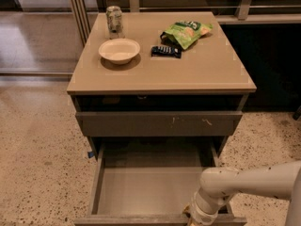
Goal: Open middle drawer
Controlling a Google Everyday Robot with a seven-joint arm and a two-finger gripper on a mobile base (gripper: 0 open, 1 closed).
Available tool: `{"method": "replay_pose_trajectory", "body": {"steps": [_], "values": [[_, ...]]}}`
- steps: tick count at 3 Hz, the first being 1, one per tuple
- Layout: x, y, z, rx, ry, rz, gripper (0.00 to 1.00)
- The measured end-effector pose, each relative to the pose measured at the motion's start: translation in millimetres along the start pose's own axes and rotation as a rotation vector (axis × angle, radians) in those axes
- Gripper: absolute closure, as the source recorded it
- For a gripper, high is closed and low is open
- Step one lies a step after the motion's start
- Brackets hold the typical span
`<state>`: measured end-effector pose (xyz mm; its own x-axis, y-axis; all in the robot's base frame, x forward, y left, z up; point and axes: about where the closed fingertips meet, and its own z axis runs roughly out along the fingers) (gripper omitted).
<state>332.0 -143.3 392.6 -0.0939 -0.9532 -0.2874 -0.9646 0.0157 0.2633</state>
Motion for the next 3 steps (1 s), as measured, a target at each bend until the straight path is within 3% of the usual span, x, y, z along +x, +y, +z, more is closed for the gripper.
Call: {"method": "replay_pose_trajectory", "body": {"steps": [1,2,3], "values": [[0.0,0.0,0.0,0.000,0.000,0.000,1.00],[0.0,0.0,0.0,0.000,0.000,0.000,0.85],[0.0,0.0,0.0,0.000,0.000,0.000,0.62]]}}
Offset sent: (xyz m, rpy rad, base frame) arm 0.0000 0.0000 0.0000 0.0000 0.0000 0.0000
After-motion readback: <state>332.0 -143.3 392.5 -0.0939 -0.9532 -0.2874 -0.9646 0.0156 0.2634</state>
